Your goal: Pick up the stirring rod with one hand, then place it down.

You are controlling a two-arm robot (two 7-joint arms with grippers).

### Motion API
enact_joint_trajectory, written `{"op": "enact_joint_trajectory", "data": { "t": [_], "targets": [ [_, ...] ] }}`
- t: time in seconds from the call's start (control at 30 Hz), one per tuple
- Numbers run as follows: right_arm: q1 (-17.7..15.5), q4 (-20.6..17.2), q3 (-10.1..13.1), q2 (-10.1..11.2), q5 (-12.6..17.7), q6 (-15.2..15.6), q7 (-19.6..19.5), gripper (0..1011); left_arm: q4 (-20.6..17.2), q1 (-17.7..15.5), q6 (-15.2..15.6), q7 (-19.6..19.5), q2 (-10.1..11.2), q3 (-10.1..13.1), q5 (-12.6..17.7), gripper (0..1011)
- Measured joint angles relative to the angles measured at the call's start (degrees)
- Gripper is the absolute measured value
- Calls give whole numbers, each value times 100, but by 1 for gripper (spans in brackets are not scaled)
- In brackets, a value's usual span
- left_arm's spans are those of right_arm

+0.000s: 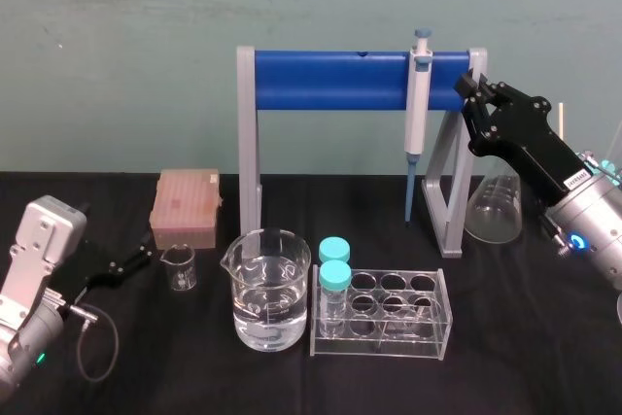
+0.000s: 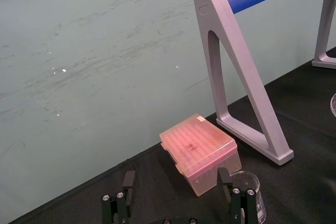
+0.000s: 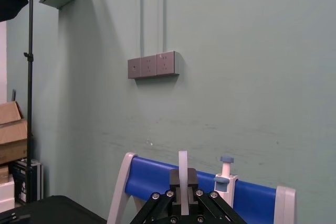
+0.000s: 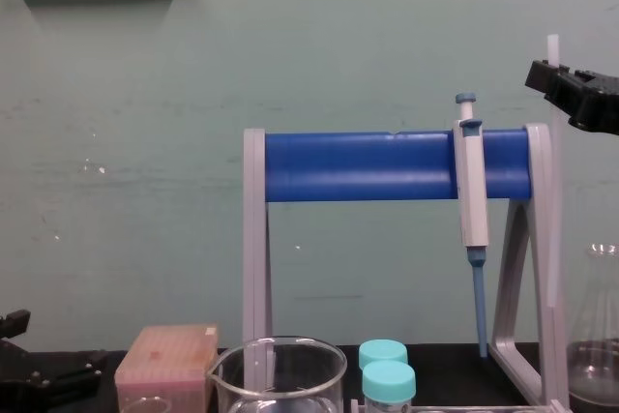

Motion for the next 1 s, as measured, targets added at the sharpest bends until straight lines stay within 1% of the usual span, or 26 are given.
{"op": "enact_joint_trajectory", "data": {
  "t": [1.0],
  "targets": [
    [58,76,-26,-31,-12,14,7,66,0,0,0,0,0,0,0,1000]
  ]
}}
